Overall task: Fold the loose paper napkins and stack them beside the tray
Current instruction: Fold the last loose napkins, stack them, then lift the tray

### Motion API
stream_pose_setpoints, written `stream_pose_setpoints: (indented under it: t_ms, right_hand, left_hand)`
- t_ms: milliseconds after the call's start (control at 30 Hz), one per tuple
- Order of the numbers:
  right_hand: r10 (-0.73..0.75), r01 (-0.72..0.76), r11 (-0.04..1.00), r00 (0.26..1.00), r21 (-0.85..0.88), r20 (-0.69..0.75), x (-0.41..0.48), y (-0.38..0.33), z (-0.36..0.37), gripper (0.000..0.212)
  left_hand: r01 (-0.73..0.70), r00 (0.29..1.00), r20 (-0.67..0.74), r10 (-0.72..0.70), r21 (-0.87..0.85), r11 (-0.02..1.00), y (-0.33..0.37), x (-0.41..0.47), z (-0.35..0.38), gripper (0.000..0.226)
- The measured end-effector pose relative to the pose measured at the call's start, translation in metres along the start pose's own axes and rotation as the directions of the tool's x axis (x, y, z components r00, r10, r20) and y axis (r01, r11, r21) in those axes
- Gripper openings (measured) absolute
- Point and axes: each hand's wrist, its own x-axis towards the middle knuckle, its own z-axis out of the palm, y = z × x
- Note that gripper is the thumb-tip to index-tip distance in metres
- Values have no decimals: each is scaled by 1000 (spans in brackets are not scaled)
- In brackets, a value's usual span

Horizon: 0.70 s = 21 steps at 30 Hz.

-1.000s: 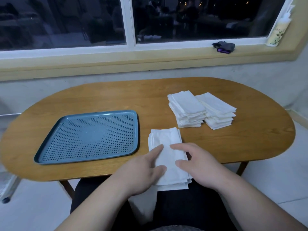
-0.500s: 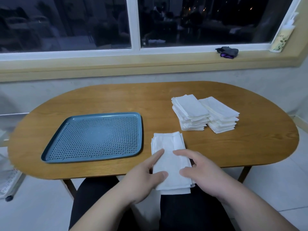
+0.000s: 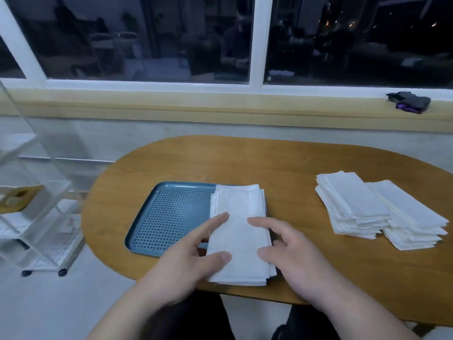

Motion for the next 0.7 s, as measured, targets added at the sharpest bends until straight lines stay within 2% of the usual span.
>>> stream_pose_setpoints:
  t_ms: [200, 433, 567, 700]
  right_hand:
    - [4, -1, 999, 997, -38, 75, 65, -14, 72, 50]
    - [4, 5, 995, 995, -97, 95, 112, -36, 133, 53]
    - [19, -2, 979, 997, -204, 79, 131, -37, 154, 53]
    - [49, -10, 928, 994, -372, 97, 142, -27, 164, 54]
  left_hand:
    - [100, 993, -67, -99, 19, 995, -18, 10, -87, 63]
    - [179, 981, -114, -159, 188, 966, -31, 34, -161, 60]
    - [221, 973, -117, -198, 241, 945, -42, 49, -180, 60]
    - [223, 975, -105, -197, 386, 895, -49, 58, -182, 63]
